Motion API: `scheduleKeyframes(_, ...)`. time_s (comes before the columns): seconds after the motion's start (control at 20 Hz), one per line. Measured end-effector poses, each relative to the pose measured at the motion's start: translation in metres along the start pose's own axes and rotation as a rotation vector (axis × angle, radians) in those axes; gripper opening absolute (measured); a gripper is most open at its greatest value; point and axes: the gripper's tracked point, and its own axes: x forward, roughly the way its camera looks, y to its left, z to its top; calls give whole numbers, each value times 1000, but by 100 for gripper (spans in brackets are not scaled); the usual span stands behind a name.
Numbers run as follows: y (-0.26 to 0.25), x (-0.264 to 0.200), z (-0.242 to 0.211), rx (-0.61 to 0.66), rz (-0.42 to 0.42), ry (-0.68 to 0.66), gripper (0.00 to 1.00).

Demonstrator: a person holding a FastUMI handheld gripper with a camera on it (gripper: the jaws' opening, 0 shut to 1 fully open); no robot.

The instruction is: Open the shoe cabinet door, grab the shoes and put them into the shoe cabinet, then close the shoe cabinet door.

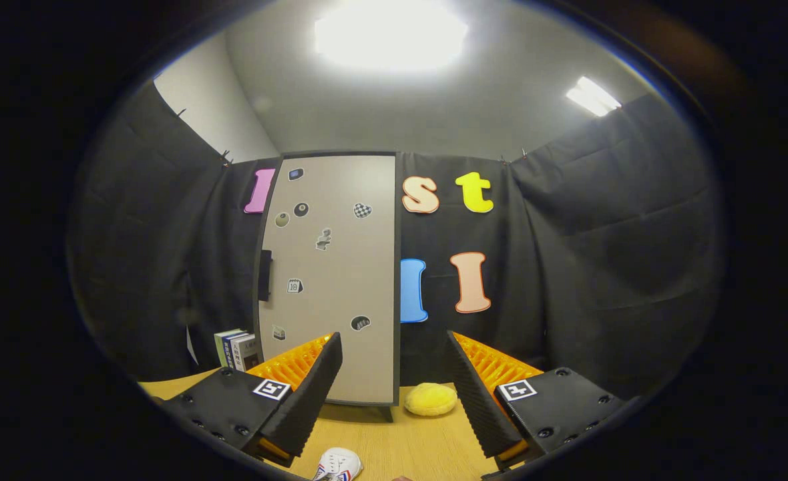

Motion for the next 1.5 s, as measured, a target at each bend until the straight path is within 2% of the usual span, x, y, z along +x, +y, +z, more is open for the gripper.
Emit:
scheduleKeyframes(0.5,23,7,11,12,27,-12,97)
scheduleKeyframes(0.95,79,34,38,28,99,-25,97)
scheduleKeyframes(1.5,160,79,56,62,136,3,97)
